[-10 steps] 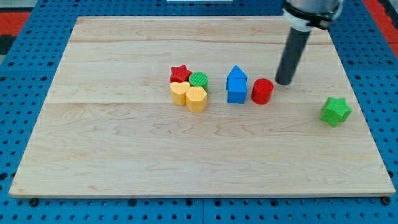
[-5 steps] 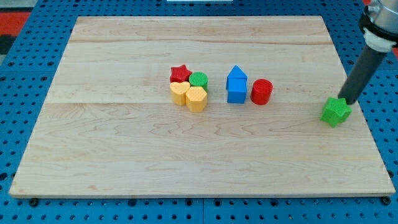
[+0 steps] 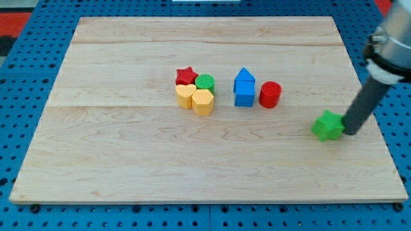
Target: Push the green star to the center
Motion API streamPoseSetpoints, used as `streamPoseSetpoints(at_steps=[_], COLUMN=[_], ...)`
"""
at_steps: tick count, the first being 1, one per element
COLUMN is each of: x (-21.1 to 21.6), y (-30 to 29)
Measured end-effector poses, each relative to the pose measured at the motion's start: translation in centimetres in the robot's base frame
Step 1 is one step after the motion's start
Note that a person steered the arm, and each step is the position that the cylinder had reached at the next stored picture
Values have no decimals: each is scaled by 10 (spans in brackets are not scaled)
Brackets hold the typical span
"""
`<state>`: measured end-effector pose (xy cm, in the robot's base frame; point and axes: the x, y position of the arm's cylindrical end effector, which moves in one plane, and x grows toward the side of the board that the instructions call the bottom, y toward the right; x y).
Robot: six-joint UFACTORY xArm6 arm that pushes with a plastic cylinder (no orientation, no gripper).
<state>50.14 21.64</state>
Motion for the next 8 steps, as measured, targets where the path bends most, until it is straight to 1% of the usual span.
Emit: streamPoseSetpoints(at_steps=[1, 3, 6, 8], x=[0, 0, -19, -31], y=[-46, -110, -145, -147])
